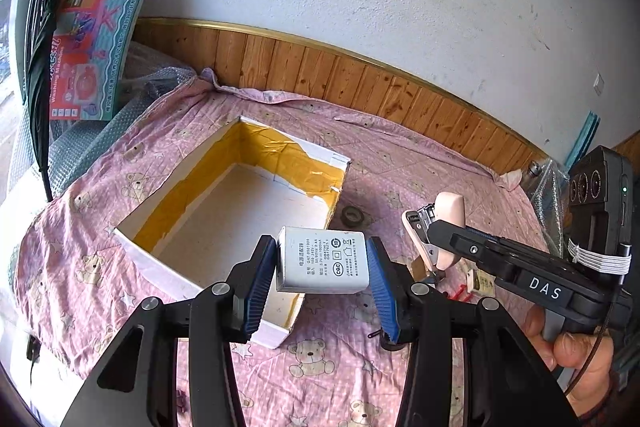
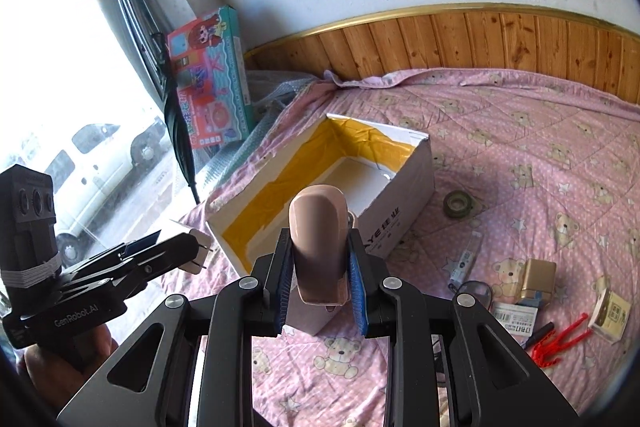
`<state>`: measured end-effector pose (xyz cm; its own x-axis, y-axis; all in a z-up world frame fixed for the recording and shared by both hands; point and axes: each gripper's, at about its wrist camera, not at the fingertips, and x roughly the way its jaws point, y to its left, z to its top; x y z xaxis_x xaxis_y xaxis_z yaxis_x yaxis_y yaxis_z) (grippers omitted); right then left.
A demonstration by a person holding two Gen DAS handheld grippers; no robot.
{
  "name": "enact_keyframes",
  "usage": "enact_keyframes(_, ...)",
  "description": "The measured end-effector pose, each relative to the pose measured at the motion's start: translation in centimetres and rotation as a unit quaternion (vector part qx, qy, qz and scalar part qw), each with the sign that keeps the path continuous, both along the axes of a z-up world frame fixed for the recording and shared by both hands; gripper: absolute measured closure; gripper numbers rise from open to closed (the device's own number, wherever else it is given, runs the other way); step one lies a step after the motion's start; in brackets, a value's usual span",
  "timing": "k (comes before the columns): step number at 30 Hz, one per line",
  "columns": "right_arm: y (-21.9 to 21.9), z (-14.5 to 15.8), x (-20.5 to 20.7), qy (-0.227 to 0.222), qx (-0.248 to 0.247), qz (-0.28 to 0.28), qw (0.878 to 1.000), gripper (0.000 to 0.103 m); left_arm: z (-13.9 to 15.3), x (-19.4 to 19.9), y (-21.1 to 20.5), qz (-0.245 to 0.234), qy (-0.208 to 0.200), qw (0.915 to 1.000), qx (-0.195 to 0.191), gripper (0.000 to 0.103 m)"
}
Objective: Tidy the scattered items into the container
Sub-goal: 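Carry adapter and stapler into the cardboard box and open both tools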
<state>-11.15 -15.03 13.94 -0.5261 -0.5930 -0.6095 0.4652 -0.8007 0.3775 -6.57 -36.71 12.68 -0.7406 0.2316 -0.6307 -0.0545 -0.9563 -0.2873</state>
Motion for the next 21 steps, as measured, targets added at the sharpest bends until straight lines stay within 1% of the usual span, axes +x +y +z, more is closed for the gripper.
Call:
enact_keyframes(5,-1.1,0.0,-1.4,-0.006,0.008,0.002,1.000,0.077,-1.2,-1.5,-1.5,0.009,-0.020,0.9996,0.015,0.056)
enact_keyframes(10,-2.8,0.5,-2.8,-0.002,0.026,0.017,1.000,0.077,-2.6,-3.3,-3.3,0.031,-0.037,0.9984,0.030,0.056)
enact_keyframes(16,-5.2,1.2,-4.4,0.007,0.043,0.038,0.998,0.077,-4.1,-5.3,-4.0,0.044,-0.057,0.9971,0.024,0.056)
enact_keyframes(21,-7.1,1.0,-6.1,0.003,0.054,0.051,0.997,0.077,-5.3,-6.6,-4.1,0.046,-0.074,0.9961,0.013,0.056)
